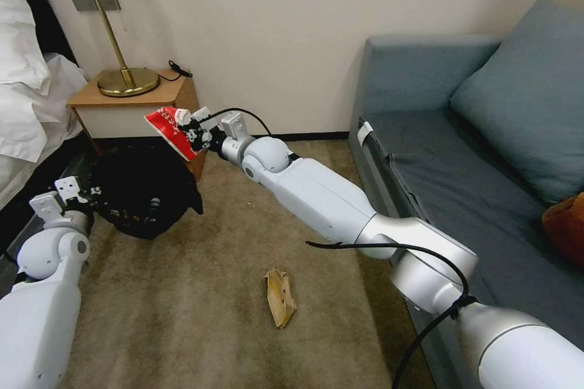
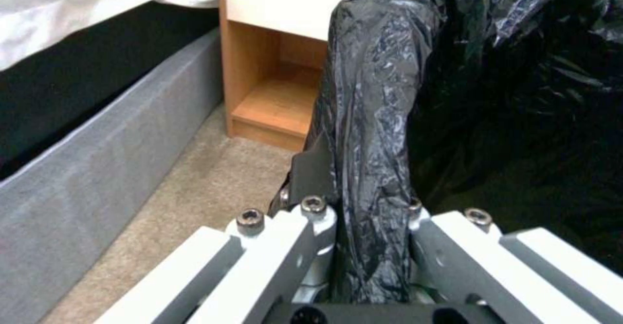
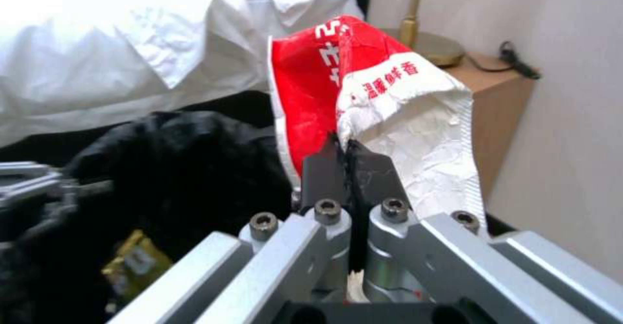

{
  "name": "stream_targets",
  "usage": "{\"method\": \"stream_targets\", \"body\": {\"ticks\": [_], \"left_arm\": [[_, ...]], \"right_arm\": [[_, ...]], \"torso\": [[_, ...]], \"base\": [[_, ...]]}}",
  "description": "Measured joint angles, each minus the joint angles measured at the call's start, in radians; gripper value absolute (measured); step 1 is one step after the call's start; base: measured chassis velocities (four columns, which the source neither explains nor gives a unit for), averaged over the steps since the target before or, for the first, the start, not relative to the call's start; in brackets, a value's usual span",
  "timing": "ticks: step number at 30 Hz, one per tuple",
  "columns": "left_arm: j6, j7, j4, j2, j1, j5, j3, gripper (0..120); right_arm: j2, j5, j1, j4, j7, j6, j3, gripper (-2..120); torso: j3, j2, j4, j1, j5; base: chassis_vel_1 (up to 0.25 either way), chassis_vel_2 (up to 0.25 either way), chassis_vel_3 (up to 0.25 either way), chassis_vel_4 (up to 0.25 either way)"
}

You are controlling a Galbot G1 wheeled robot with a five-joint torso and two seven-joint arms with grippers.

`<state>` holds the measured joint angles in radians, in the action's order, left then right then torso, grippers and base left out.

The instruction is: Pick up the trash bin, then pick up the garbage on the floor and place it into the trash bin.

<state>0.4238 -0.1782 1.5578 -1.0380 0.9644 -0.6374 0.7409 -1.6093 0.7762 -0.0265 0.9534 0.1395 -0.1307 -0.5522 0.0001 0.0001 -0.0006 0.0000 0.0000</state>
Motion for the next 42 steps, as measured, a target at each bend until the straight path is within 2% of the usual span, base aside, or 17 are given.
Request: {"method": "stream_targets", "body": {"ticks": [3,7,14,19,21,24,26,28,29,30,32,33,35,36,38,40,42], "left_arm": [[0.008,-0.002,0.007,-0.008,-0.005,-0.002,-0.007,3],[0.010,-0.002,0.009,-0.014,-0.011,-0.002,-0.016,3],[0.015,-0.002,0.004,-0.037,-0.040,0.009,-0.050,3],[0.020,-0.002,0.004,-0.055,-0.053,0.021,-0.073,3],[0.021,-0.002,0.004,-0.061,-0.056,0.027,-0.078,3],[0.021,-0.001,0.003,-0.063,-0.057,0.032,-0.079,3],[0.015,0.002,-0.009,-0.064,-0.058,0.041,-0.078,3],[0.011,0.004,-0.013,-0.064,-0.058,0.042,-0.075,3],[0.007,0.006,-0.017,-0.063,-0.058,0.043,-0.072,3],[0.007,0.006,-0.017,-0.063,-0.058,0.043,-0.072,3],[0.000,0.010,-0.023,-0.062,-0.055,0.044,-0.064,3],[0.000,0.010,-0.023,-0.062,-0.055,0.044,-0.064,3],[-0.007,0.016,-0.027,-0.062,-0.049,0.044,-0.056,3],[-0.007,0.016,-0.027,-0.062,-0.049,0.044,-0.056,3],[-0.012,0.021,-0.027,-0.062,-0.040,0.044,-0.049,3],[-0.013,0.021,-0.027,-0.062,-0.039,0.043,-0.047,3],[-0.018,0.023,-0.028,-0.060,-0.033,0.042,-0.042,3]], "right_arm": [[0.000,0.067,0.005,0.015,-0.002,0.018,-0.058,0],[0.000,0.097,0.002,0.031,-0.002,0.030,-0.111,0],[0.000,0.123,-0.013,0.048,-0.001,0.037,-0.153,0],[0.001,0.098,-0.022,0.041,0.002,0.037,-0.168,2],[0.001,0.082,-0.036,0.036,0.003,0.038,-0.172,13],[0.001,0.073,-0.044,0.036,0.003,0.038,-0.173,19],[0.001,0.060,-0.049,0.034,0.002,0.039,-0.177,32],[0.001,0.058,-0.048,0.033,0.002,0.039,-0.179,35],[0.001,0.057,-0.047,0.031,0.002,0.038,-0.181,42],[0.001,0.057,-0.047,0.031,0.002,0.038,-0.181,42],[0.001,0.057,-0.041,0.027,0.001,0.034,-0.186,52],[0.001,0.057,-0.041,0.027,0.001,0.034,-0.186,52],[0.001,0.057,-0.037,0.024,0.001,0.030,-0.196,65],[0.001,0.057,-0.037,0.024,0.001,0.030,-0.196,65],[0.001,0.059,-0.032,0.024,0.001,0.027,-0.207,77],[0.001,0.059,-0.032,0.024,0.001,0.026,-0.209,80],[0.001,0.058,-0.029,0.022,0.001,0.023,-0.218,92]], "torso": [[0.000,0.000,0.0009,0.000,0.0000],[0.000,0.000,0.0010,0.000,0.0000],[0.000,0.000,0.0006,0.000,0.0000],[0.000,0.000,0.0004,0.000,0.0000],[0.000,0.000,0.0005,0.000,0.0000],[0.000,0.000,0.0005,0.000,0.0000],[0.000,0.000,0.0007,0.000,0.0000],[0.000,0.000,0.0006,0.000,0.0000],[0.000,0.000,0.0006,0.000,0.0000],[0.000,0.000,0.0006,0.000,0.0000],[0.000,0.000,0.0006,0.000,0.0000],[0.000,0.000,0.0006,0.000,0.0000],[0.000,0.000,0.0007,0.000,0.0000],[0.000,0.000,0.0007,0.000,0.0000],[0.000,0.000,0.0007,0.000,0.0000],[0.000,0.000,0.0007,0.000,0.0000],[0.000,0.000,0.0007,0.000,0.0000]], "base": [[0.000,0.000,0.000,0.000],[0.000,0.000,0.000,0.000],[0.000,0.000,0.000,0.000],[0.000,0.000,0.000,0.000],[0.000,0.000,0.000,0.000],[0.000,0.000,0.000,0.000],[0.000,0.000,0.000,0.000],[0.000,0.000,0.000,0.000],[0.000,0.000,0.000,0.000],[0.000,0.000,0.000,0.000],[0.000,0.000,0.000,0.000],[0.000,0.000,0.000,0.000],[0.000,0.000,0.000,0.000],[0.000,0.000,0.000,0.000],[0.000,0.000,0.000,0.000],[0.000,0.000,0.000,0.000],[0.000,0.000,0.000,0.000]]}}
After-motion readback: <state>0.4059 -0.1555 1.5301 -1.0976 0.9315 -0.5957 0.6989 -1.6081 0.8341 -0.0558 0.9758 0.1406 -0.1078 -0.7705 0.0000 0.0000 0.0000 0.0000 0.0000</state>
